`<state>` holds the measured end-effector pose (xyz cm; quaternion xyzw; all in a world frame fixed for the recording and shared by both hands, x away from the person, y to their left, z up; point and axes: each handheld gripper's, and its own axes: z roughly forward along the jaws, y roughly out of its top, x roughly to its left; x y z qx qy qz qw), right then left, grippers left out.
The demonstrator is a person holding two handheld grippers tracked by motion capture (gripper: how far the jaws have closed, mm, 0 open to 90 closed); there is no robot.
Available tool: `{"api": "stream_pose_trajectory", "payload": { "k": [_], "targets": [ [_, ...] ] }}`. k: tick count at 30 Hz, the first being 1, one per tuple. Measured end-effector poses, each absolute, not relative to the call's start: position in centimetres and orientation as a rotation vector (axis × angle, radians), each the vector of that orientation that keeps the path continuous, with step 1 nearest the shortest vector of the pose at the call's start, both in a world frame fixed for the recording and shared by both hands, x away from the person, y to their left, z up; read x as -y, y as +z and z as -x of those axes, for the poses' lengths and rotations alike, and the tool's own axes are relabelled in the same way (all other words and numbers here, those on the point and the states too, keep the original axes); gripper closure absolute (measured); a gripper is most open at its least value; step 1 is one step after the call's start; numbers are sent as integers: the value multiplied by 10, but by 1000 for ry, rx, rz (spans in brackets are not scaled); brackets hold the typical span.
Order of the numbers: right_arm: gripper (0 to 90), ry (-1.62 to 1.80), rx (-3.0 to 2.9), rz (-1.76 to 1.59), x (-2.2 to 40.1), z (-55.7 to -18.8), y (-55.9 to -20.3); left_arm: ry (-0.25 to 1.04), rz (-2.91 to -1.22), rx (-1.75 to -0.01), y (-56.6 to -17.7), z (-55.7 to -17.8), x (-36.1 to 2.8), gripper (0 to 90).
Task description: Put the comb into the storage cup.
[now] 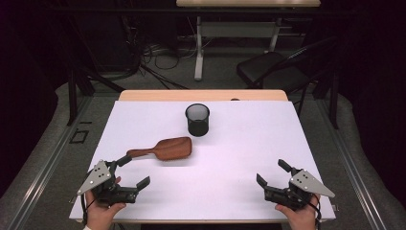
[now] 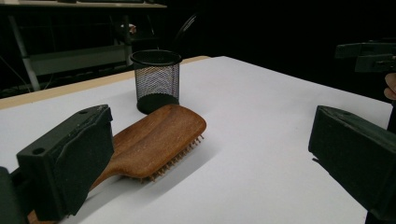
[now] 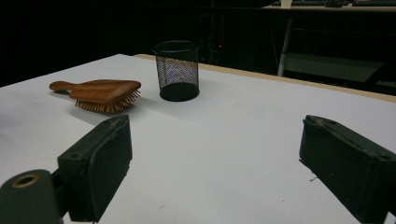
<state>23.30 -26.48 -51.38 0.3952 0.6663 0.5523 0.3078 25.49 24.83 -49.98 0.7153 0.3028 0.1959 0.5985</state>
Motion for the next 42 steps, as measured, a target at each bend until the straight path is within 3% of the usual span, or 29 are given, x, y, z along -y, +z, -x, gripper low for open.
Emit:
{"api": "stream_pose_trajectory", "payload": {
  "k": [20, 42],
  "targets": [
    [96, 1455, -1762, -1059, 264, -239, -516, 415, -1695, -786, -501, -256, -254, 3],
    [104, 1447, -1795, -1055, 261, -243, -520, 462, -1885, -918, -501, -266, -251, 9]
  ]
}}
